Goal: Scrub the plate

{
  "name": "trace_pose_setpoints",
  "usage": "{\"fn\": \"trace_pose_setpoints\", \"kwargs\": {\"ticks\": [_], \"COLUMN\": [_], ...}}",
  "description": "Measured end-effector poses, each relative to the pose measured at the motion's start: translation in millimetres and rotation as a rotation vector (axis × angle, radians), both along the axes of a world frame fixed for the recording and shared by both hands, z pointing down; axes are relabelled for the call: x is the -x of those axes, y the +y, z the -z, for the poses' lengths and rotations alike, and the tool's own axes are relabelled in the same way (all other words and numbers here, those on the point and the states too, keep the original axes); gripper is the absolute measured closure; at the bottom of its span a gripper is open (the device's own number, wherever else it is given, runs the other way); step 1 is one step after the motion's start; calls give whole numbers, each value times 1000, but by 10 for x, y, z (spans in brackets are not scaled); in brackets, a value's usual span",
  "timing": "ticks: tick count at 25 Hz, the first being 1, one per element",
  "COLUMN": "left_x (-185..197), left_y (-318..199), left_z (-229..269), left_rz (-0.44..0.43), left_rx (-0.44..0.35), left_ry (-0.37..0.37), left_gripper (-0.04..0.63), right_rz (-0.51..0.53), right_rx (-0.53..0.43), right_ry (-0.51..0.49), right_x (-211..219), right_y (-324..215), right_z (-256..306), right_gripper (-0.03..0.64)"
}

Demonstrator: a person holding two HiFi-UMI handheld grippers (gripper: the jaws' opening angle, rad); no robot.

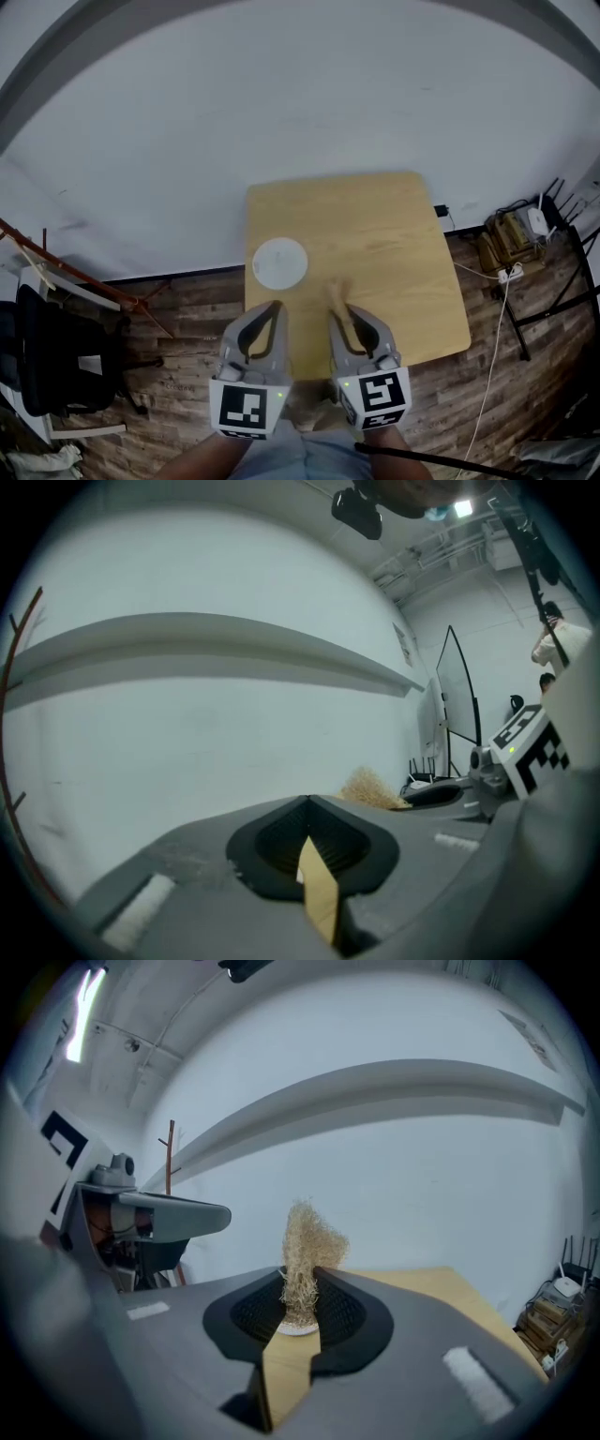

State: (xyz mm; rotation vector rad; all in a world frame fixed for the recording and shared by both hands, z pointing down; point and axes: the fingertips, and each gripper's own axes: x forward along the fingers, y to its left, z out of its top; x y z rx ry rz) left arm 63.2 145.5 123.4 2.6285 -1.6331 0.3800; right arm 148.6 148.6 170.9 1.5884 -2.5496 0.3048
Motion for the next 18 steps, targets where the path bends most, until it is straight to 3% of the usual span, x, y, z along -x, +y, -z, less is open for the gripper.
{"fn": "trace_pose_setpoints", "kwargs": {"ticks": [7, 12, 18], "left_x": [396, 669, 792], "left_y": [-382, -714, -1117], "left_z": [-118, -422, -894], "left_rz": [90, 130, 113], "left_rx": [21, 108, 218], "left_ry": [28, 104, 98], "left_gripper": [575, 575, 574], "right_rz": [91, 120, 105], "right_rx": [52, 99, 201], "right_ry": [28, 61, 95], "right_x": [374, 650, 706], "right_y": [-427, -728, -1127], "right_z": [-176, -374, -813], "right_gripper": [541, 541, 541]}}
